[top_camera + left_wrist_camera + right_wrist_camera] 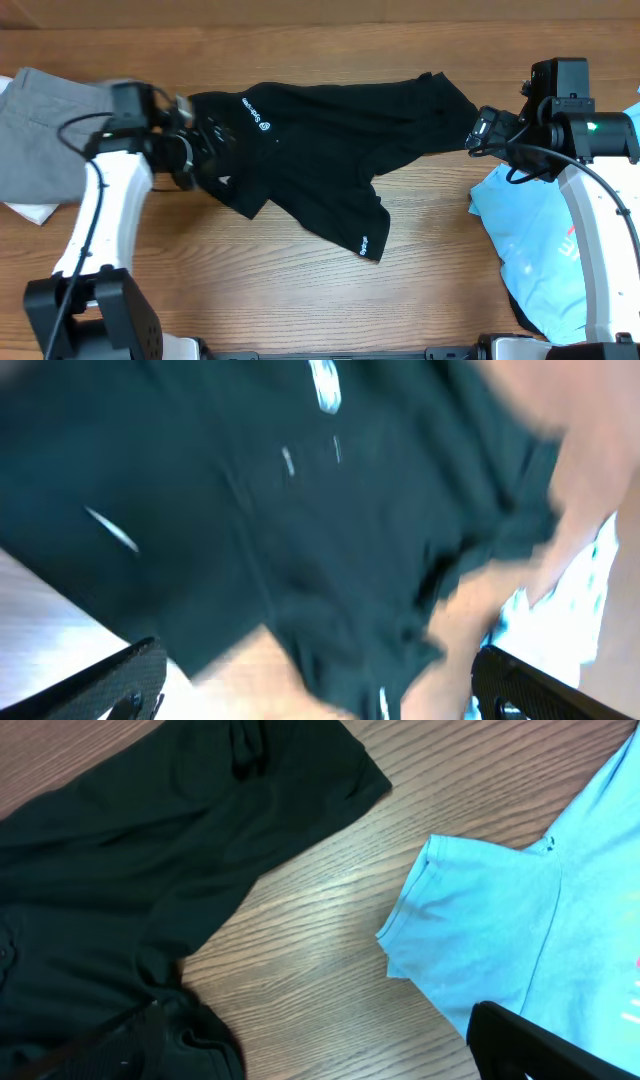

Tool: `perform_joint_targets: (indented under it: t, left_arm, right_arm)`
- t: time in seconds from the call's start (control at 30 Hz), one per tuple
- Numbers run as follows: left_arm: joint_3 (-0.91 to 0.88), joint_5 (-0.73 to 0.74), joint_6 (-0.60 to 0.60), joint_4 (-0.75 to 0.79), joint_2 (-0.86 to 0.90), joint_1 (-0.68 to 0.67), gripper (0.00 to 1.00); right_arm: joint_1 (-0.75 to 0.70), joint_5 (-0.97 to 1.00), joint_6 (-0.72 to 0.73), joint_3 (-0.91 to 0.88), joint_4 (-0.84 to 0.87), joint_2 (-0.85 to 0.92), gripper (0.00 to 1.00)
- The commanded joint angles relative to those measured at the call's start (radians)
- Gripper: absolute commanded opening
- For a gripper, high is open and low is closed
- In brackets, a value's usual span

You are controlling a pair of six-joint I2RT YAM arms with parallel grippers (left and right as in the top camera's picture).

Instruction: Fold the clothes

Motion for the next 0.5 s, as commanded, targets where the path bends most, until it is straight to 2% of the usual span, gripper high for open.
perform_joint_targets:
  t: [0.0,0.1,0.17,0.27,0.47]
  left_arm:
    - [-0.063,0.033,0.011,0.0,0.03,-0.135,1.0]
    - [-0.114,0.029,-0.076,0.076,0.049,-0.259,0.96]
    - [-0.145,-0.003,-0.173,0.135,0.069,-0.337,0.91]
    - [-0.164,-0.065,-0.337,0.186,0.121,-0.444,0.9]
    - [-0.165,-0.077,-0.483,0.319,0.214,-0.55,0.87]
  right_arm:
    - [0.0,0.014,-0.002,0.009,0.002,-0.002,1.0]
    - [0.0,0.014,-0.002,0.008,-0.001,-0.002,1.0]
    - [0.0,0.014,-0.002,0.008,-0.004,-0.002,1.0]
    - [0.0,0.014,-0.002,0.008,-0.007,-0.002,1.0]
    - [0.0,0.014,-0.002,0.008,-0.006,-0.002,1.0]
